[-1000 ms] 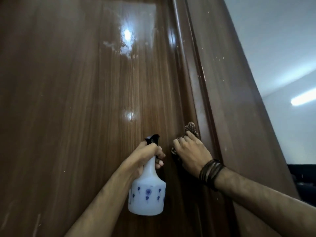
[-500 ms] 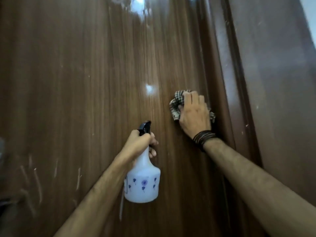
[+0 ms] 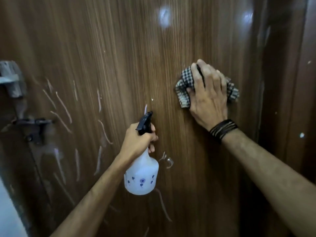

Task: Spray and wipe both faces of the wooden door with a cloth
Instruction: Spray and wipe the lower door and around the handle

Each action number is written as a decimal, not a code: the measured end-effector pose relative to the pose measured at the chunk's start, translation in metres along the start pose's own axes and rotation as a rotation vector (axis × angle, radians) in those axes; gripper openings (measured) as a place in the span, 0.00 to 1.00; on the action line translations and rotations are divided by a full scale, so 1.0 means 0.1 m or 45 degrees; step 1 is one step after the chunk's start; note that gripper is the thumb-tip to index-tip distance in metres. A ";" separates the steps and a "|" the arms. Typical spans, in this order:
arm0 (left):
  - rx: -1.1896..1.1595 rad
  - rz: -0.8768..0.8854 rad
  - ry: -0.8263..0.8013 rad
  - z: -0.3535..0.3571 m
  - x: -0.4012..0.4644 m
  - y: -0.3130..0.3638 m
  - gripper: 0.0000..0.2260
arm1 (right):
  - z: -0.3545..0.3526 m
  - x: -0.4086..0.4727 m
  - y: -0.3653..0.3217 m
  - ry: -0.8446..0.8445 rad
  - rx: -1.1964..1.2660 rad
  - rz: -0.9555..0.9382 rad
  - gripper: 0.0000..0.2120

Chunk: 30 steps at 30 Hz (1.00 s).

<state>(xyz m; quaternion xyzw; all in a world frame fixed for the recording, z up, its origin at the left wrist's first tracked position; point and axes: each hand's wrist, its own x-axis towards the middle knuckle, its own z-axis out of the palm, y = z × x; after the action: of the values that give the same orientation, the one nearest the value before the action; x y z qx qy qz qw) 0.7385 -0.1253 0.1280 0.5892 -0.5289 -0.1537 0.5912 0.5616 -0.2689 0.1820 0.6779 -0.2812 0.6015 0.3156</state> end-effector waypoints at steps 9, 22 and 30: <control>-0.192 -0.081 0.064 0.32 -0.52 -0.96 0.06 | 0.14 -1.42 -0.35 -0.206 0.056 -0.249 0.28; -0.188 0.045 0.100 0.55 -0.61 -1.41 0.04 | 0.39 -2.17 -0.59 -0.181 0.079 -0.233 0.28; -0.252 0.139 0.089 0.34 -0.70 -1.32 0.06 | 0.41 -1.66 -0.87 -0.133 0.103 -0.156 0.28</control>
<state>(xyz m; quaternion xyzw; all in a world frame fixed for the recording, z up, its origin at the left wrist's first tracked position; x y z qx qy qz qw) 0.7419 -0.1217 -0.0254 0.5031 -0.5215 -0.1521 0.6722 0.6342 -0.2442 0.0064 0.7365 -0.2306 0.5558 0.3091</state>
